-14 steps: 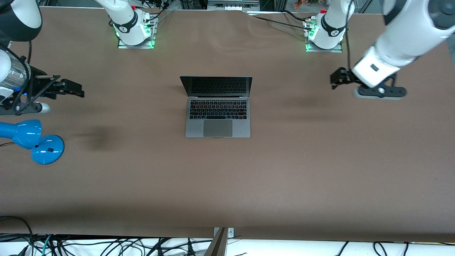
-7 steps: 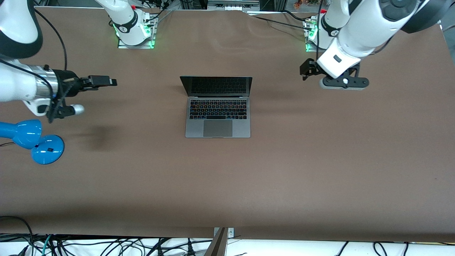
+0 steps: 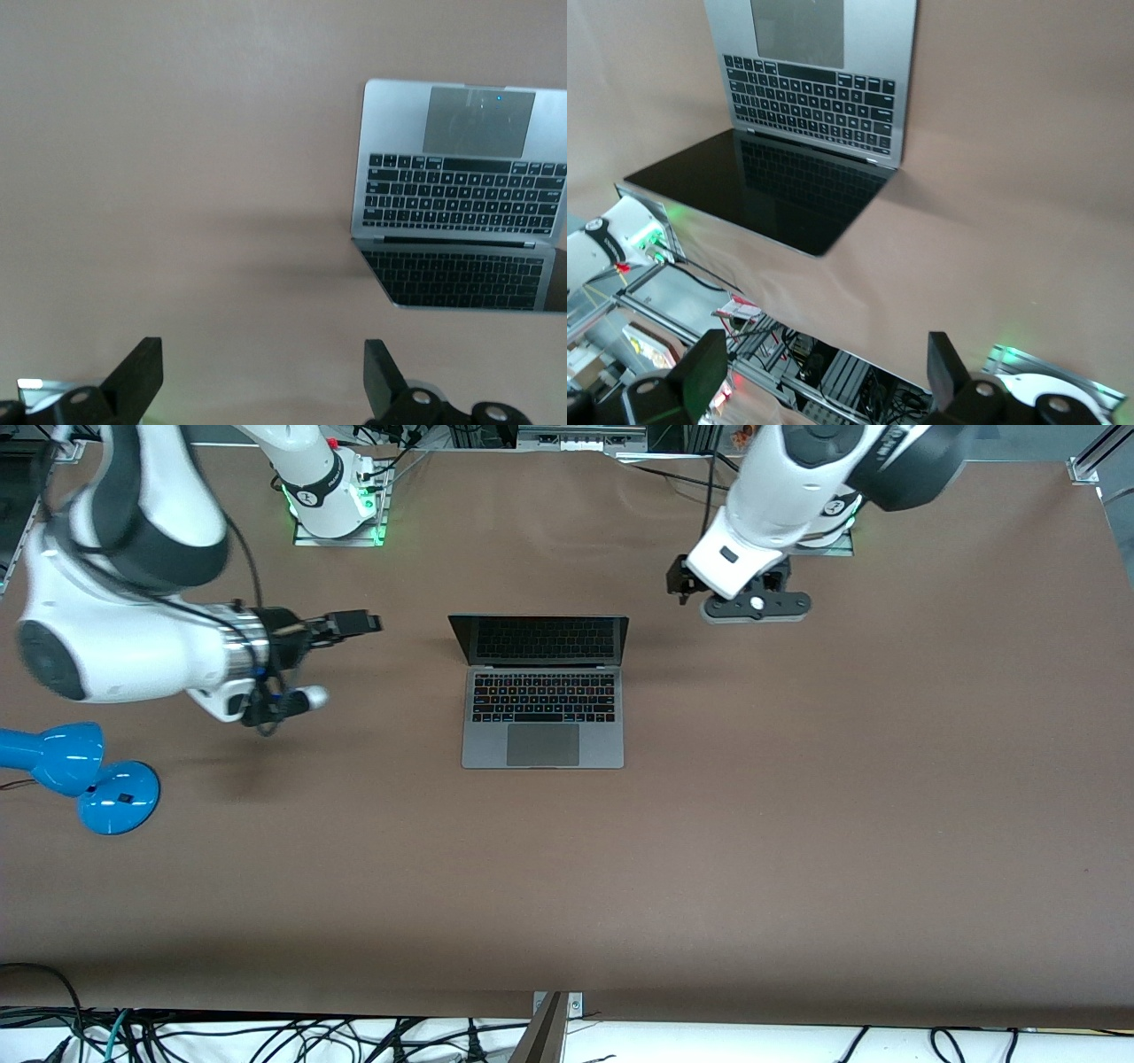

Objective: Close laptop with both arms from behind
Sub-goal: 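Move the right gripper toward the laptop screen while the left gripper follows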

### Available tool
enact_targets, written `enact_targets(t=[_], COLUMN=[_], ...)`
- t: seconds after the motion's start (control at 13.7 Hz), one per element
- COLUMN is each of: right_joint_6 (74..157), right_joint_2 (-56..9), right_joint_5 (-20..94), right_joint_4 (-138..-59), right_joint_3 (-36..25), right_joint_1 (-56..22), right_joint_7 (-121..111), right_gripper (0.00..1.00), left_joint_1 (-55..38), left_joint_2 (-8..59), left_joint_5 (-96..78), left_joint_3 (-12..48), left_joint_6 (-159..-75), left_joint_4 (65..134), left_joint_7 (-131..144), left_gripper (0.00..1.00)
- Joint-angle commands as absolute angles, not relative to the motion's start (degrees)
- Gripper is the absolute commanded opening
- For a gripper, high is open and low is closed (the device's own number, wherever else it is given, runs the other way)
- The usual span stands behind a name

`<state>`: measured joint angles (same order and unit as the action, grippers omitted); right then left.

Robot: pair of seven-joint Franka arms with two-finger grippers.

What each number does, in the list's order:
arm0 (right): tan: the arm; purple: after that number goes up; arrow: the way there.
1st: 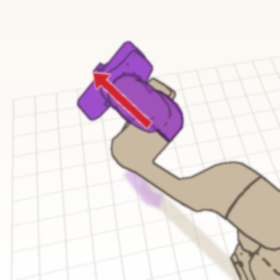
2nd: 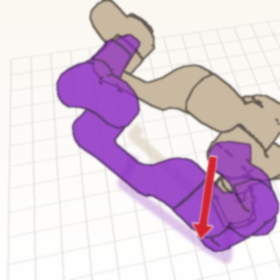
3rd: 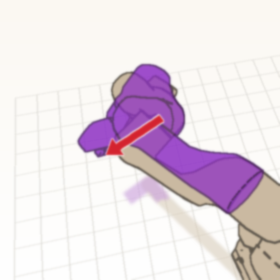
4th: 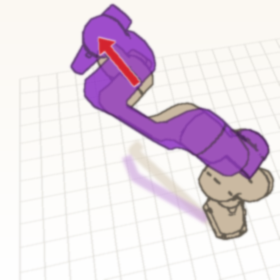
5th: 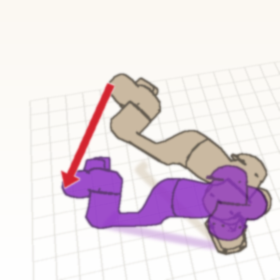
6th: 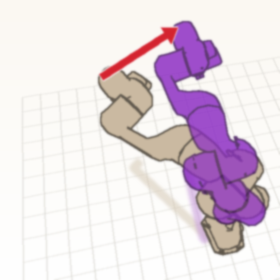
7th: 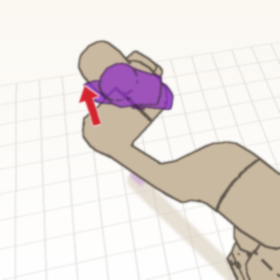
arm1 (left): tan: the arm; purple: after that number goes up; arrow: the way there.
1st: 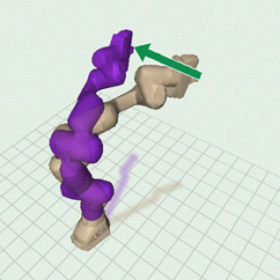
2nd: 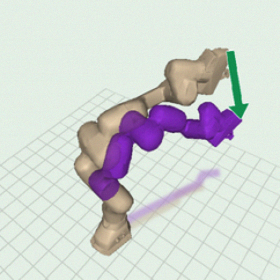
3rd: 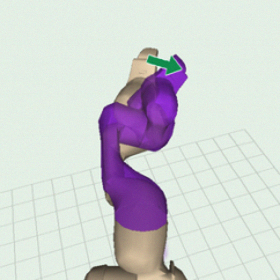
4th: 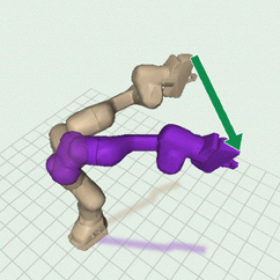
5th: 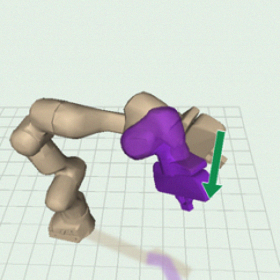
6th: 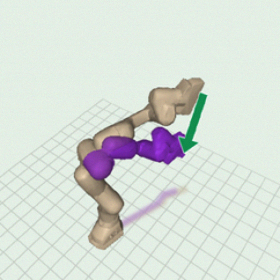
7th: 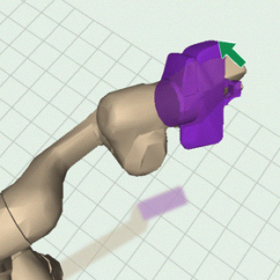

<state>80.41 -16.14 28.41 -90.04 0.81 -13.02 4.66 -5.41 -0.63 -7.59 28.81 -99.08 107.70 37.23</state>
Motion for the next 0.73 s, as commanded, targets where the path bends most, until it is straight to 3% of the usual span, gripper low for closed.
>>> enact_targets(t=[0.0, 0.07, 0.15, 0.37, 0.44, 0.51, 0.66], right_joint_6=[81.73, 81.48, 80.87, 81.03, 81.56, 81.82, 81.83], right_joint_2=[-16.52, -16.70, -17.57, -18.10, -18.19, -18.63, -19.07], right_joint_5=[29.18, 29.18, 29.18, 29.18, 29.27, 29.62, 29.71], right_joint_4=[-88.77, -88.86, -88.86, -89.82, -89.82, -89.82, -89.82], right_joint_3=[0.53, 0.53, 0.53, 0.53, 0.53, 0.53, 0.53], right_joint_1=[-17.04, -18.01, -18.54, -21.78, -23.10, -24.68, -26.19], right_joint_7=[11.14, 12.38, 12.74, 15.63, 17.73, 19.67, 21.62], right_gripper=[1.00, 1.00, 1.00, 0.98, 0.98, 0.97, 0.78], left_joint_1=[-5.27, -5.27, -5.27, -5.27, -5.36, -5.36, -5.27], left_joint_2=[-0.97, -0.44, -0.09, 1.75, 2.54, 3.16, 3.69], left_joint_5=[-10.45, -10.55, -10.63, -10.64, -10.90, -11.16, -13.26], left_joint_3=[31.19, 32.59, 34.43, 37.08, 37.52, 38.14, 38.32], left_joint_6=[-100.37, -101.15, -101.60, -102.39, -102.39, -102.48, -103.09], left_joint_4=[109.42, 109.60, 109.69, 109.78, 109.69, 109.69, 109.77], left_joint_7=[40.50, 42.61, 44.89, 46.93, 46.93, 46.93, 46.93], left_gripper=[0.95, 0.89, 0.74, 0.11, 0.00, 0.00, 0.00])
